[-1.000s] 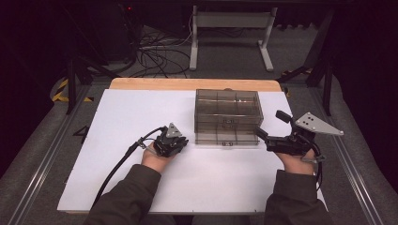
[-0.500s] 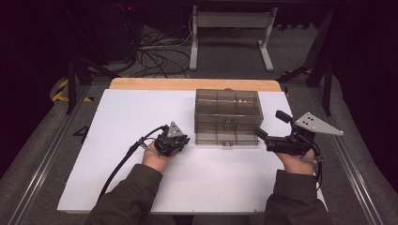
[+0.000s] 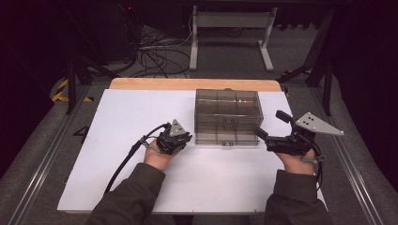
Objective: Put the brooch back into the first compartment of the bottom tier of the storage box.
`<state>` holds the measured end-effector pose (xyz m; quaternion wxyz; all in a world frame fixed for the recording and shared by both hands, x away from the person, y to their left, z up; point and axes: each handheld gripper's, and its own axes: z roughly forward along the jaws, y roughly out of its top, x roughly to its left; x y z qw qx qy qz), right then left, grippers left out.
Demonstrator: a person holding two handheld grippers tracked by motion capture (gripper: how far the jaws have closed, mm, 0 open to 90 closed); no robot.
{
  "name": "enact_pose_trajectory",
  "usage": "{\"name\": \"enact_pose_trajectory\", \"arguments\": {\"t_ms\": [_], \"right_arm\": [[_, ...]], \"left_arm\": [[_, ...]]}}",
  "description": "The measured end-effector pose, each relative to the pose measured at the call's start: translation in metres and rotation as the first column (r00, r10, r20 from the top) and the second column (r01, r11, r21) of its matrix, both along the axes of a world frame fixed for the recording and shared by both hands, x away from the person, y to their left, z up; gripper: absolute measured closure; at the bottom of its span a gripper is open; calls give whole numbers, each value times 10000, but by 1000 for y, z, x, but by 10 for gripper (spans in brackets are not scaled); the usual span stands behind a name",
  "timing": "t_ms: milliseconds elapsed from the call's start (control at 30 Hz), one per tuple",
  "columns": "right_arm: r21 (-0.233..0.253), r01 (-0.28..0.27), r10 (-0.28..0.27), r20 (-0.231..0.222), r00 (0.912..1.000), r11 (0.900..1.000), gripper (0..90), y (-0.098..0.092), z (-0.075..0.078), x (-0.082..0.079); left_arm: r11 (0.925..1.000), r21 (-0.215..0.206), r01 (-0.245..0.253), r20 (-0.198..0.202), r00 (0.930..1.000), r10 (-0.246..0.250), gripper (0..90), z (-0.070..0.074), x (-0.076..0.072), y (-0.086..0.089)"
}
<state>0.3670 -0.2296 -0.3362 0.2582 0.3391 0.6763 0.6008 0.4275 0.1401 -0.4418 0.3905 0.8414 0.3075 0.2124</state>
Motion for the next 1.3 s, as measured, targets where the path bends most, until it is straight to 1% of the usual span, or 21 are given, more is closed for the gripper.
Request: {"name": "enact_pose_trajectory", "arguments": {"t_ms": [300,400,533,633,700,867,1033,1300], "right_arm": [[-2,-4,4,12,10000,10000,23,0,0,0],[57,-18,18,-9,10000,10000,23,0,1,-1],[11,-8,8,20,10000,10000,23,-1,0,0],[19,-11,11,11,10000,10000,23,-1,1,0],[23,-15,15,7,10000,10000,23,-1,1,0],[26,-24,24,6,10000,10000,23,-1,1,-1],[28,-21,21,3,10000,10000,23,-1,0,0],[8,-38,38,4,10000,10000,23,-1,0,0]], "left_arm": [[9999,-13,125,197,9997,-125,802,8,0,-7],[9999,-7,157,244,9996,-156,802,10,0,-10],[9998,-24,213,315,9993,-213,802,11,1,-13],[9997,-91,232,322,9992,-229,802,12,1,-16],[9996,-71,256,391,9989,-253,801,12,1,-17],[9995,-83,290,409,9988,-286,802,12,1,-19],[9994,-189,290,478,9985,-281,801,13,2,-21],[9989,-348,327,474,9984,-311,800,12,2,-24]]}}
